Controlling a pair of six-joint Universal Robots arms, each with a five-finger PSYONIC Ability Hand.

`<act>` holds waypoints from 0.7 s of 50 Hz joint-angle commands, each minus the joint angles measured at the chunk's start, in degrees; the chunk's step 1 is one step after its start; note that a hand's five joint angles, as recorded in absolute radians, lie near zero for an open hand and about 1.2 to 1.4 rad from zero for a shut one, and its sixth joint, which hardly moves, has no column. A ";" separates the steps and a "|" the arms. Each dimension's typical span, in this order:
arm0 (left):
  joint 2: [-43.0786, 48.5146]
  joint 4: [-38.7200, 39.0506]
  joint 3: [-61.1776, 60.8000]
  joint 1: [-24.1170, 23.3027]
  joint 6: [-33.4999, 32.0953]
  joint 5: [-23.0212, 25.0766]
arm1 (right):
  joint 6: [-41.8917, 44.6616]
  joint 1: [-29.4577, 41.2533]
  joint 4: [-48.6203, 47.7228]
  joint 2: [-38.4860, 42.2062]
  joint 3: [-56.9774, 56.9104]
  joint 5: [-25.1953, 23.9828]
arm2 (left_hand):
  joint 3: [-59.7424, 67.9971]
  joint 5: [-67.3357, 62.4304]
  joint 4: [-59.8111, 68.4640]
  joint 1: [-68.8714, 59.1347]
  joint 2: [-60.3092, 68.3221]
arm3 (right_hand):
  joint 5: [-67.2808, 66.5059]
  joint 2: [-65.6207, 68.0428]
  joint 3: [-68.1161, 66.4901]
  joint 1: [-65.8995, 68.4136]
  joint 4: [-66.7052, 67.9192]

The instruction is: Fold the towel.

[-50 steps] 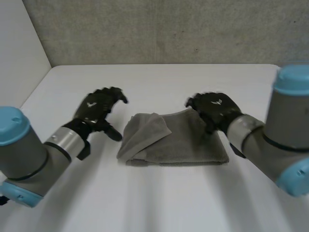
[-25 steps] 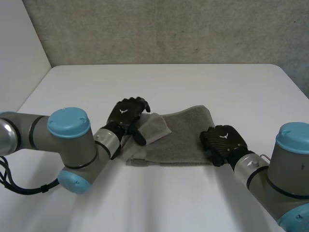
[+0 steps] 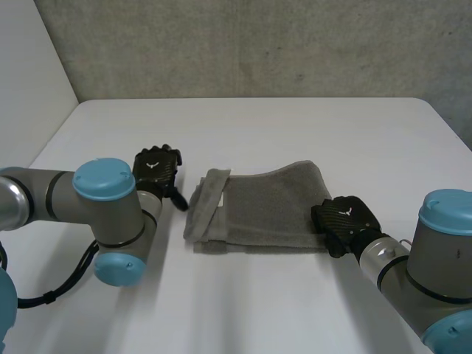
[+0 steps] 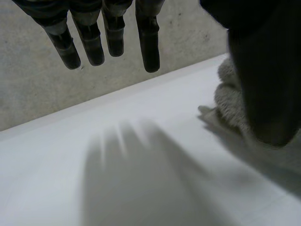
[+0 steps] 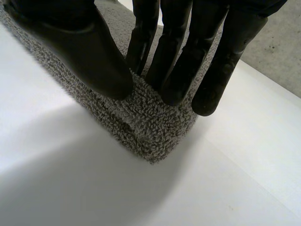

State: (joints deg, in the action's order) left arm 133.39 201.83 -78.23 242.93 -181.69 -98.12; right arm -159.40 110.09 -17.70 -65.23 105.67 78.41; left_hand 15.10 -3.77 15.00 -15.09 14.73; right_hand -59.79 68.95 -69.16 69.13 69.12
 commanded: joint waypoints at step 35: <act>-2.17 0.15 -2.63 -4.75 4.50 11.55 | -0.03 -0.14 0.65 -3.50 1.82 0.70 | -1.01 -0.32 -0.91 1.00 -0.65 | 45.95 -45.11 45.32 -45.29 -45.28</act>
State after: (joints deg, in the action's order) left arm 128.85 201.99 -83.61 237.76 -177.13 -85.40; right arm -159.66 110.29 -17.05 -68.33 107.15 79.08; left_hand 15.09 -3.88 15.00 -15.09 14.73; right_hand -7.02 19.52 -18.66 18.08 18.24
